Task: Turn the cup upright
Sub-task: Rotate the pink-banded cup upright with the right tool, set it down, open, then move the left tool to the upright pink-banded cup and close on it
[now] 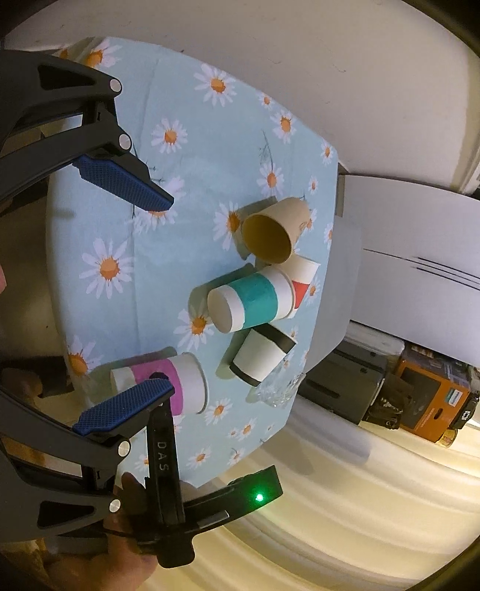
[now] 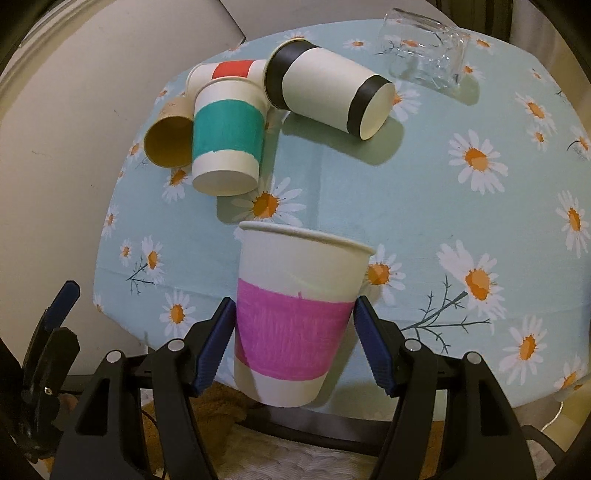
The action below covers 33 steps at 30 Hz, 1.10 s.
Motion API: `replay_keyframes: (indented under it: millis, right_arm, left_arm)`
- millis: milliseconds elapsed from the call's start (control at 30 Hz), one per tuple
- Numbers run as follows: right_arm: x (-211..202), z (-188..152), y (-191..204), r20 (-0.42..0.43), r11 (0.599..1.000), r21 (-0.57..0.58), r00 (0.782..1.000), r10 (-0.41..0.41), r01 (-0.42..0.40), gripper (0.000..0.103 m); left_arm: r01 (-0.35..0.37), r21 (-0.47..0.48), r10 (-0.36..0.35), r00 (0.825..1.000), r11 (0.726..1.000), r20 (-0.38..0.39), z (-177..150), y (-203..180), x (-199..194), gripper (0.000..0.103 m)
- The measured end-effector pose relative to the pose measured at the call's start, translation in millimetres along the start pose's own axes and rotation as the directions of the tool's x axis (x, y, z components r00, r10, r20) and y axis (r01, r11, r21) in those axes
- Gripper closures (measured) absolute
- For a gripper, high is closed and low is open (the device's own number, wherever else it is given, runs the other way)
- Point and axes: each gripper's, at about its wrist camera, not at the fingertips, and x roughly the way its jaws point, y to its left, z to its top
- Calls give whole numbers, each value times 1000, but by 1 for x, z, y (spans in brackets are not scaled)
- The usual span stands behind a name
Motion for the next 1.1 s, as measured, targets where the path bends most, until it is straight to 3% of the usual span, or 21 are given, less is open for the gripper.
replay_keyframes:
  millis: [267,467,667,833,1100]
  right_arm:
    - [-23,-2,-7,29,999,22,999,38,-39,32]
    - [-87,-21,-19,163,996,11,983,86,-89,30]
    - [-138,-81,-43,334,989,3,933,136,-145,27]
    - [-132,-126,-63,347,989,28,929,125,-144,26]
    - [-111,-143,-71,338,989,-26,929,149,-149,27]
  left_arm:
    - [11,54,-9,1000,998,-21,-3,-13,6,13]
    - [31,57,-28,999,998,-45,-5,-18,10,13]
    - [100,40,-95,989,994,-114,-1,-43,19,13]
    - [140,16,-134,972,990,-196,13,-76,40,13]
    - [20,191,44,946,981,-322,32,-129,76,13]
